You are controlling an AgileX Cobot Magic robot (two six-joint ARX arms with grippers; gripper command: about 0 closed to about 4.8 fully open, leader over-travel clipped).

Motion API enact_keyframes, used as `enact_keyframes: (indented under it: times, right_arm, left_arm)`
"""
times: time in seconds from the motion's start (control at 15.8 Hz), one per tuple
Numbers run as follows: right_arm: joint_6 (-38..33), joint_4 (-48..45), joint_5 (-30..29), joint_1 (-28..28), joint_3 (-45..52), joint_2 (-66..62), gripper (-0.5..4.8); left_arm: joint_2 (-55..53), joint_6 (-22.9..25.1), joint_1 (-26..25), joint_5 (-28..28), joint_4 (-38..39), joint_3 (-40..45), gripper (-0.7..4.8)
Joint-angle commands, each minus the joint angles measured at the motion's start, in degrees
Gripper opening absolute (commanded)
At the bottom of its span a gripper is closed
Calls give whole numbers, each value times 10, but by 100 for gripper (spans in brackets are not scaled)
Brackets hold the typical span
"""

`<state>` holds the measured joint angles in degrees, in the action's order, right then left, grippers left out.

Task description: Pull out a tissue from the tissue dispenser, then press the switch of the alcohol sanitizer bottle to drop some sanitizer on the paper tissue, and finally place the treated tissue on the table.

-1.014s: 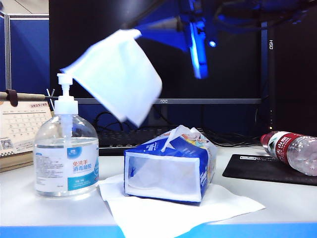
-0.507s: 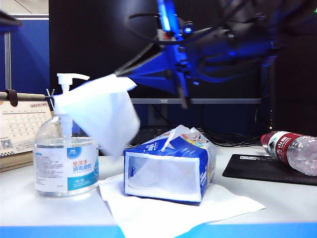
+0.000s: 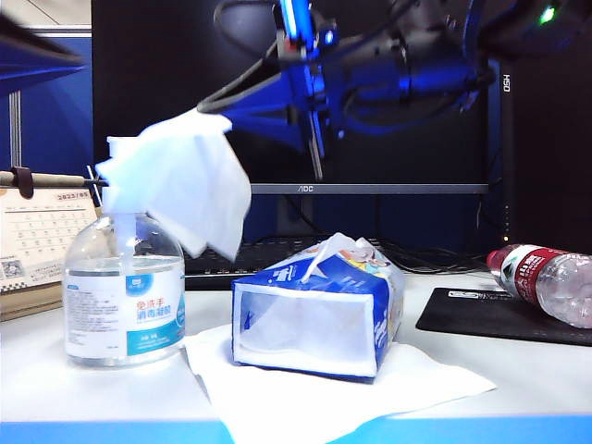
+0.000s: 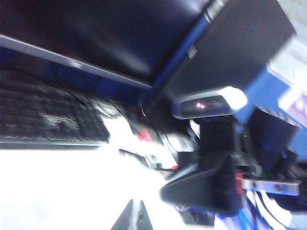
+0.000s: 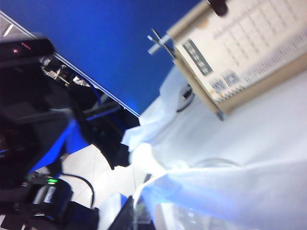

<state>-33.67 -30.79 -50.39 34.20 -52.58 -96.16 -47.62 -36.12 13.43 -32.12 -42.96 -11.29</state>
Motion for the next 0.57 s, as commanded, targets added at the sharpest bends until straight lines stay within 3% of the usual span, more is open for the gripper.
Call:
enact_keyframes:
  times: [0.06, 0.38, 0.57]
  right_arm:
    - [46, -18, -5, 0, -2, -16, -5]
    - [83, -25, -33, -26, -2, -22, -5]
    - [113, -21, -57, -28, -2, -22, -5]
  left_arm:
    - [-80, 45, 28, -1, -9, -43, -5]
    - [-108, 57, 22, 10, 0, -54, -5]
    - [-108, 42, 27, -17, 9, -54, -5]
